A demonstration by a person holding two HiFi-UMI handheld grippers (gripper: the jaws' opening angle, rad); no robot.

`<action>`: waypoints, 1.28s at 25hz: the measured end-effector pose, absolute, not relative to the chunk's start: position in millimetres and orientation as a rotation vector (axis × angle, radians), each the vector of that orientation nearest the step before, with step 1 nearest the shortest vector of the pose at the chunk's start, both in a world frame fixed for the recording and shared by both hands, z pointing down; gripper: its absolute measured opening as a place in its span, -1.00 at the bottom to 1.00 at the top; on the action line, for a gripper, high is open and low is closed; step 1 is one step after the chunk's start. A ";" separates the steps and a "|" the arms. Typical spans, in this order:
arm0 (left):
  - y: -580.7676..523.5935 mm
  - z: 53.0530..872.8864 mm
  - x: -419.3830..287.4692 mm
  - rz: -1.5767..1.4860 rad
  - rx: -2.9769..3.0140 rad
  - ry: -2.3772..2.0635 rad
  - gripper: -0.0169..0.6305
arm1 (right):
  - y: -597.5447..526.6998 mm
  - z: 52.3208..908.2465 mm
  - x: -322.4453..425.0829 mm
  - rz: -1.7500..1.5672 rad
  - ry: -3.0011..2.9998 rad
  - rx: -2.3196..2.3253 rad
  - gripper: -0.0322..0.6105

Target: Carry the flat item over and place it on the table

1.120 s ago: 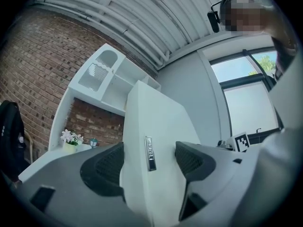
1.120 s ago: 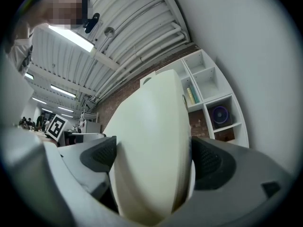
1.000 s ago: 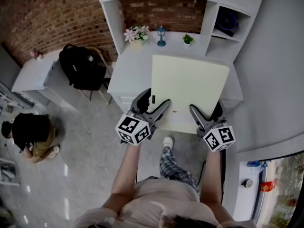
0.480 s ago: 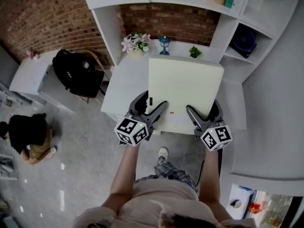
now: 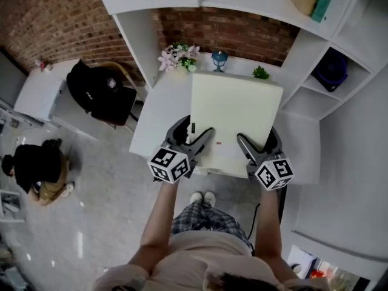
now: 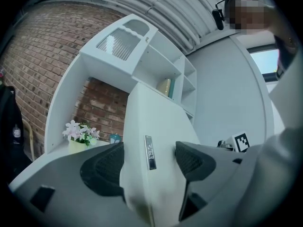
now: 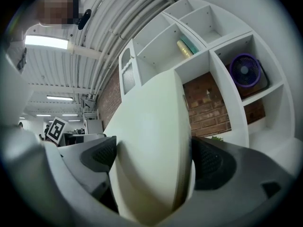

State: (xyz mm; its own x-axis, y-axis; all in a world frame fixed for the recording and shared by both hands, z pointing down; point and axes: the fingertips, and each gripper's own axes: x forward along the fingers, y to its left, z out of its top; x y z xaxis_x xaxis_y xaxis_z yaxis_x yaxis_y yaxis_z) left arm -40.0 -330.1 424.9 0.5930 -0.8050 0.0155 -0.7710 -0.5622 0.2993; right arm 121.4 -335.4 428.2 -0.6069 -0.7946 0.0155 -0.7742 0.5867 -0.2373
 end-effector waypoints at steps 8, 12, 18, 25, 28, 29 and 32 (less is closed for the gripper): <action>-381.4 464.7 -46.3 -0.107 2.499 -1.256 0.08 | -384.2 470.7 114.8 -0.495 2.731 -1.395 0.64; -400.5 484.8 -47.4 -0.074 2.459 -1.235 0.08 | -402.6 490.9 113.0 -0.591 2.748 -1.423 0.64; -419.2 514.5 -45.0 -0.024 2.400 -1.219 0.08 | -421.8 520.8 114.4 -0.739 2.780 -1.448 0.64; -437.3 550.7 -50.4 0.046 2.308 -1.214 0.08 | -442.5 557.4 107.9 -0.921 2.823 -1.455 0.64; -444.5 565.7 -54.7 0.082 2.268 -1.217 0.08 | -451.9 572.5 102.5 -0.985 2.847 -1.446 0.64; -447.1 569.9 -55.7 0.092 2.256 -1.217 0.08 | -455.2 576.7 101.3 -1.002 2.853 -1.443 0.64; -455.4 581.2 -58.6 0.099 2.216 -1.218 0.08 | -465.5 587.0 98.7 -1.047 2.856 -1.437 0.64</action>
